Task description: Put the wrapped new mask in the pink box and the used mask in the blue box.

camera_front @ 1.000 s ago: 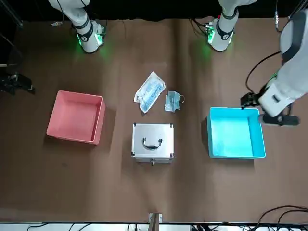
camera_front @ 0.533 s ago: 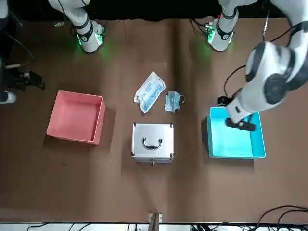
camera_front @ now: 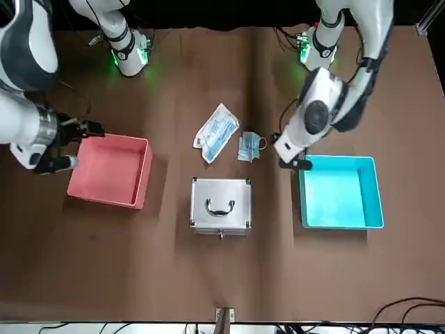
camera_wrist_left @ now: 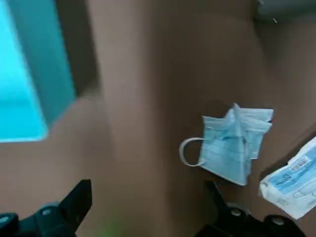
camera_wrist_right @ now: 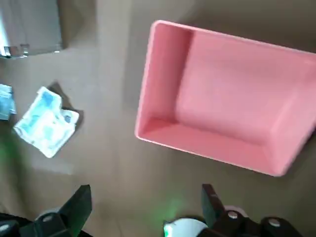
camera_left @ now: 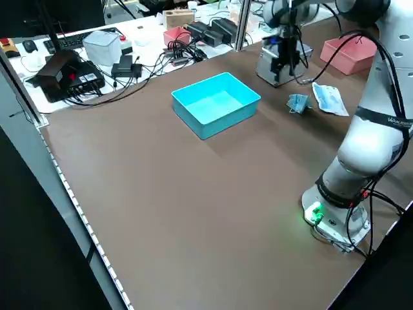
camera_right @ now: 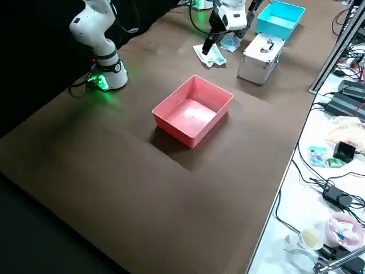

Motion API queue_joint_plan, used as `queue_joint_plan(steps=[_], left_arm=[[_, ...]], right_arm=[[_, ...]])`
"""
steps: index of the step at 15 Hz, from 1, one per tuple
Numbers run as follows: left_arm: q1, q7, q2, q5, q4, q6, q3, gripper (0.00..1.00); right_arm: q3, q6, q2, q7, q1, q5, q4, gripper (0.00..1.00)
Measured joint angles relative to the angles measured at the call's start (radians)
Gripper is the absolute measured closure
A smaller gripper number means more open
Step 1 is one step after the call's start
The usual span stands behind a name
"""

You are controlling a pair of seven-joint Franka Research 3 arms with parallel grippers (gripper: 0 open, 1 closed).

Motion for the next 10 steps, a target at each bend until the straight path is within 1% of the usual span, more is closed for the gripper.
queue_joint_plan(steps=[1, 2, 6, 8, 10], left_arm=[[-0.036, -0.063, 0.018, 0.000, -0.042, 0.063, -0.014, 0.01], [-0.054, -0.090, 0.038, 0.000, -0.053, 0.094, -0.016, 0.02], [-0.126, -0.186, 0.164, -0.001, -0.061, 0.259, -0.020, 0.04], [-0.152, -0.212, 0.222, -0.001, -0.060, 0.317, -0.019, 0.05], [-0.170, -0.228, 0.257, -0.001, -0.057, 0.346, -0.019, 0.05]], right_arm=[[0.001, 0.075, 0.014, 0.000, 0.024, 0.057, -0.038, 0.02], [0.001, 0.123, 0.024, 0.000, 0.044, 0.081, -0.056, 0.02], [0.004, 0.318, 0.077, 0.001, 0.130, 0.152, -0.158, 0.03], [0.005, 0.353, 0.112, 0.001, 0.161, 0.183, -0.188, 0.03], [0.005, 0.356, 0.147, -0.010, 0.181, 0.213, -0.194, 0.04]])
